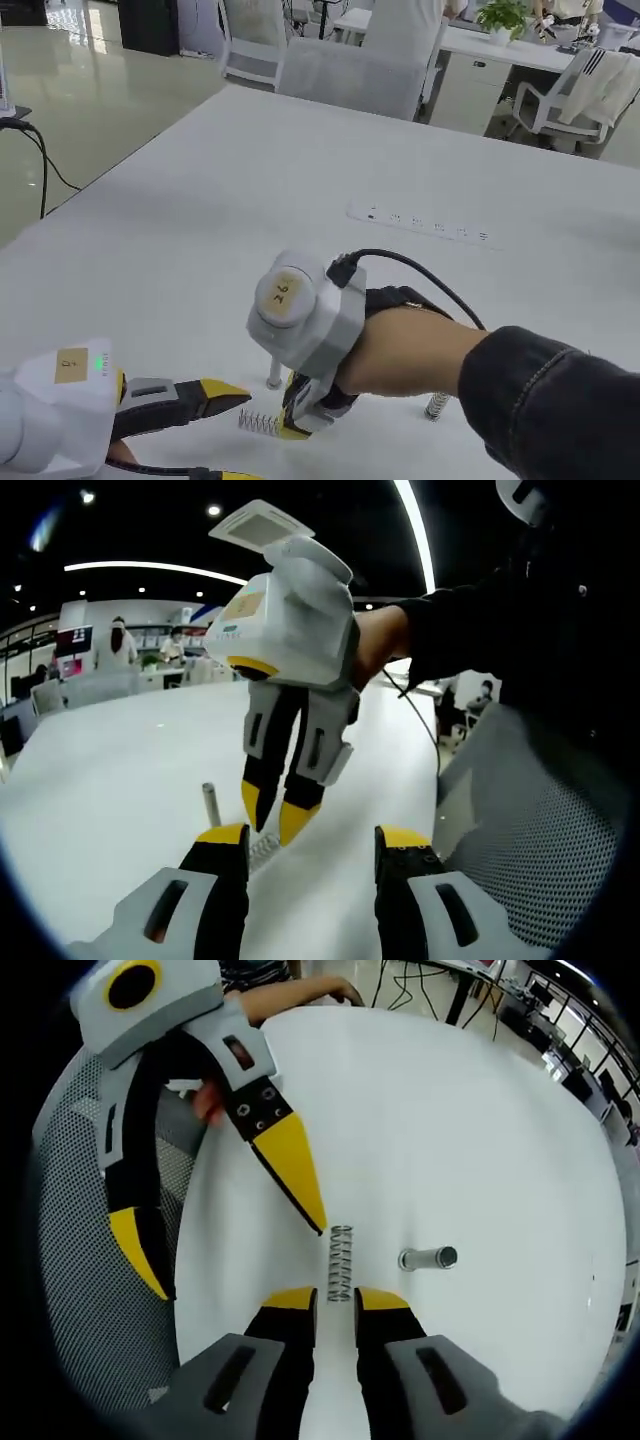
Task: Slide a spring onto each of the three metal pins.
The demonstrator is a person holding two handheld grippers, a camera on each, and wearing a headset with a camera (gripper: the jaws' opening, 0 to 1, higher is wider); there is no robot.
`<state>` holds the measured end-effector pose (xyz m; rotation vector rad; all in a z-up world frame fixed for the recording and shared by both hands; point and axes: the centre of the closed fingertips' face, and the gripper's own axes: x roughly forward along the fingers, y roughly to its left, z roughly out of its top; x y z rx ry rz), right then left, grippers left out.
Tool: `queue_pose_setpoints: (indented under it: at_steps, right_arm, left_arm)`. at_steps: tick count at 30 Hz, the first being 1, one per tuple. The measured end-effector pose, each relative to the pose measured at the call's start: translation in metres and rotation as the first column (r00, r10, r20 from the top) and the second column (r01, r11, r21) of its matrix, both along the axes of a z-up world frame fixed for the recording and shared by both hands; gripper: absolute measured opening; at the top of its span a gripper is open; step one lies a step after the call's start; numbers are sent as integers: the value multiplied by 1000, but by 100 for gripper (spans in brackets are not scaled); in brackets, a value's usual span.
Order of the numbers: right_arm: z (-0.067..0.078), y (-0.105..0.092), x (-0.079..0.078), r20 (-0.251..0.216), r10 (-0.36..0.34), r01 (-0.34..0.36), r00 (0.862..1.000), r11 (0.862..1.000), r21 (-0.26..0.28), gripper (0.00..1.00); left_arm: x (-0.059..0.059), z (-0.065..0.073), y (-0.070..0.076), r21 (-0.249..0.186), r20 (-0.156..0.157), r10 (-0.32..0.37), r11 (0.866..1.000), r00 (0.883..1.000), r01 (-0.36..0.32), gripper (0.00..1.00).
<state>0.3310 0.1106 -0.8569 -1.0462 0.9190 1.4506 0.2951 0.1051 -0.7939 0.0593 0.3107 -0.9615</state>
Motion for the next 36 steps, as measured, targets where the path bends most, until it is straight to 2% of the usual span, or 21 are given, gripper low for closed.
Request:
queue_pose_setpoints:
  at_steps: [8, 19, 27, 33, 36]
  right_arm:
    - [-10, -2, 2, 0, -6, 6, 1000, 1000, -18, 11]
    - [-11, -5, 4, 26, -8, 9, 1000, 1000, -27, 8]
    - [10, -10, -2, 19, -12, 12, 1000, 1000, -15, 8]
    - [23, -21, -10, 14, -2, 2, 1000, 1000, -18, 8]
    - [29, -26, -14, 6, 5, -5, 1000, 1000, -17, 8]
  left_arm:
    - [1, 0, 0, -2, -3, 2, 1000, 1000, -2, 44]
    - [1, -1, 1, 6, -6, 2, 1000, 1000, -2, 44]
    - [0, -2, 0, 15, -5, -4, 1000, 1000, 4, 44]
    - [0, 0, 0, 24, 7, -5, 1000, 1000, 5, 43]
    - [-1, -2, -2, 54, 16, -29, 998, 999, 28, 43]
